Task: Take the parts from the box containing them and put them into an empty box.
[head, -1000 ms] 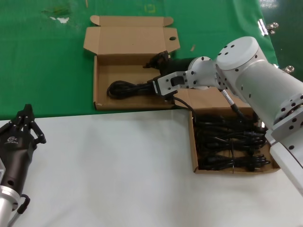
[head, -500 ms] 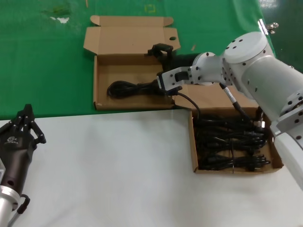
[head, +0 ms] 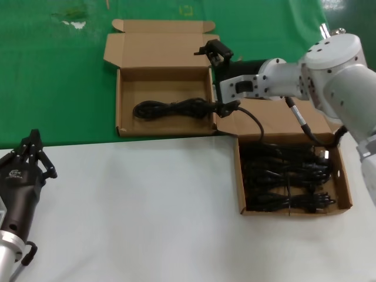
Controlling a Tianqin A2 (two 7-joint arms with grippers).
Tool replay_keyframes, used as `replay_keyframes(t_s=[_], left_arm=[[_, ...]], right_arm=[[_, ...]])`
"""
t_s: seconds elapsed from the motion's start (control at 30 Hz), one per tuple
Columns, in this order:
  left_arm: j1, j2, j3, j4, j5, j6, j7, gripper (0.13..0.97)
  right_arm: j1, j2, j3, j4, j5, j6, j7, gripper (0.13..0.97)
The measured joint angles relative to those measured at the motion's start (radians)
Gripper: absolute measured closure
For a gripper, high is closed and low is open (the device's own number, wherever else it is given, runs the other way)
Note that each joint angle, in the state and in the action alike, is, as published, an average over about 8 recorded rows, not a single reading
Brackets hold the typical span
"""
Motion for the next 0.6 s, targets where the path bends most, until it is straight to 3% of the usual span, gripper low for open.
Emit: replay_keyframes(t_s=[0.13, 0.4, 0.6], left_arm=[[0.0, 0.0, 0.0, 0.0, 0.0, 0.0, 0.0, 0.957], [0.0, 0.0, 0.0, 0.0, 0.0, 0.0, 0.0, 0.957], [0.0, 0.0, 0.0, 0.0, 0.0, 0.0, 0.0, 0.957]], right_arm=[[-0.001, 0.025, 0.028, 0.004, 0.008, -0.022, -0.021, 0.265], [-0.01, 0.077, 0.079, 0.015, 0.025, -0.057, -0.064, 0.164], [-0.032, 0.123, 0.109, 0.043, 0.036, -0.083, -0.081, 0.142]])
